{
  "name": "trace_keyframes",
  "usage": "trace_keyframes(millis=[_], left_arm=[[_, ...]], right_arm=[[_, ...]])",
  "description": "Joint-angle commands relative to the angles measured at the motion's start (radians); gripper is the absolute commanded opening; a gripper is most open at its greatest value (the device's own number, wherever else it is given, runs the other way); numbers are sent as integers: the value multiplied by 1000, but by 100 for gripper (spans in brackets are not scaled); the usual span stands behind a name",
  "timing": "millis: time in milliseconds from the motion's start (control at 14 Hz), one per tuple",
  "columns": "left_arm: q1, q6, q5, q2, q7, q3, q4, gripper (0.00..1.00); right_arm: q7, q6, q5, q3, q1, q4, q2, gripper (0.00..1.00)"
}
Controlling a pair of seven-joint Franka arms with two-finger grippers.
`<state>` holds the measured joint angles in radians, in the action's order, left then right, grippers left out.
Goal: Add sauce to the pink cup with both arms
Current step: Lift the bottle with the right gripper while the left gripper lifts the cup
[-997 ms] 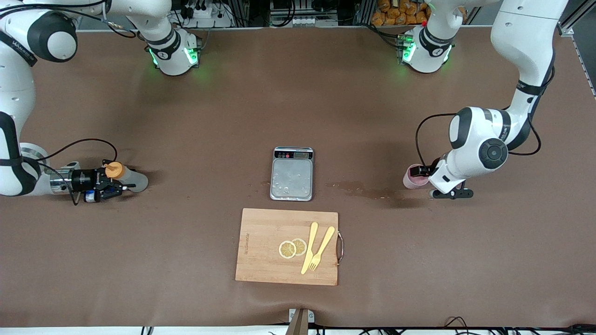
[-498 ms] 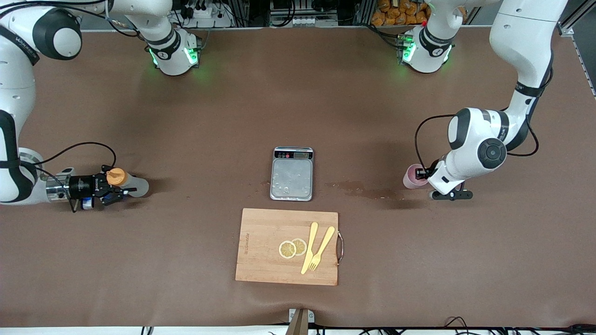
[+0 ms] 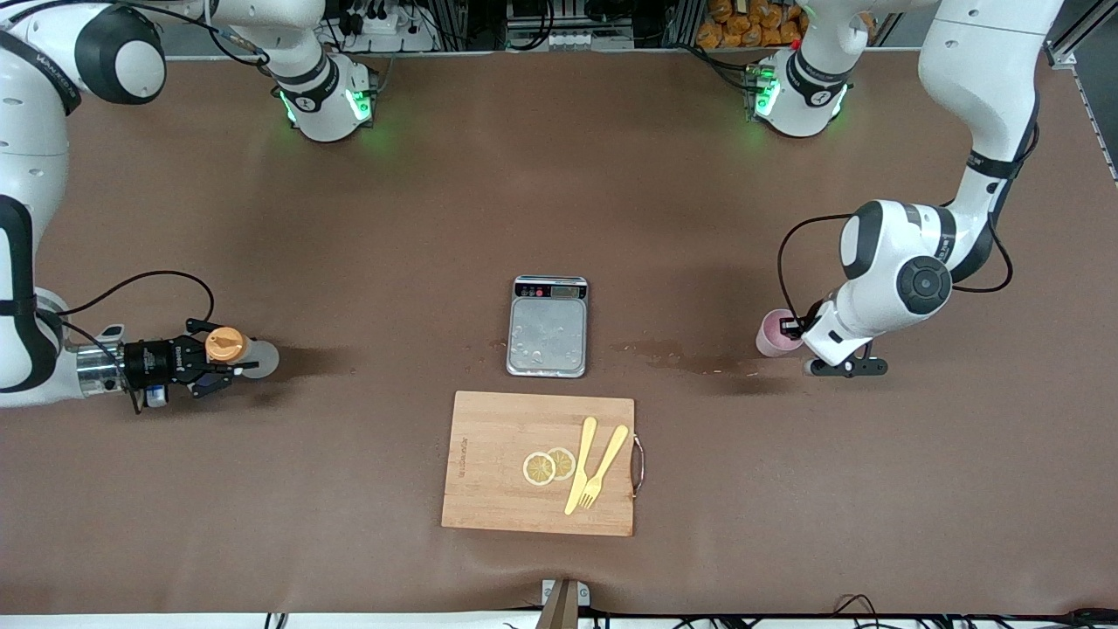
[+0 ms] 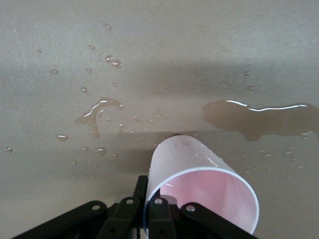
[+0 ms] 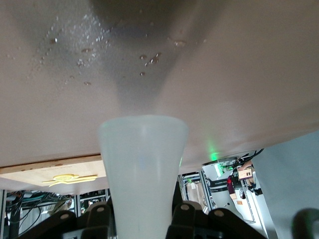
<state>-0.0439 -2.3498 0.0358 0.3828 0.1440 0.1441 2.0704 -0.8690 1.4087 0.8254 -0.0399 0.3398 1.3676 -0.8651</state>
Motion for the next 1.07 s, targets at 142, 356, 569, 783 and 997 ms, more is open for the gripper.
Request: trace_keyframes(millis=[142, 356, 569, 783, 997], left_arm=[[-14, 98, -11, -108, 118, 29, -13, 0], [-16, 200, -5, -113, 204, 61, -102, 0], [-17, 256, 1, -108, 353, 135, -157, 0], [-31, 256, 1, -87, 527, 210, -214, 0], [-111, 256, 1, -36, 710, 230, -300, 0]], right_arm=[[-94, -13, -60, -8, -48, -59, 34, 33], [-134, -1, -112, -9, -90, -62, 70, 33], [-180, 36, -179, -9, -140, -62, 112, 32], [-241, 46, -198, -11, -182, -62, 135, 31], [-294, 71, -244, -9, -226, -64, 159, 31]])
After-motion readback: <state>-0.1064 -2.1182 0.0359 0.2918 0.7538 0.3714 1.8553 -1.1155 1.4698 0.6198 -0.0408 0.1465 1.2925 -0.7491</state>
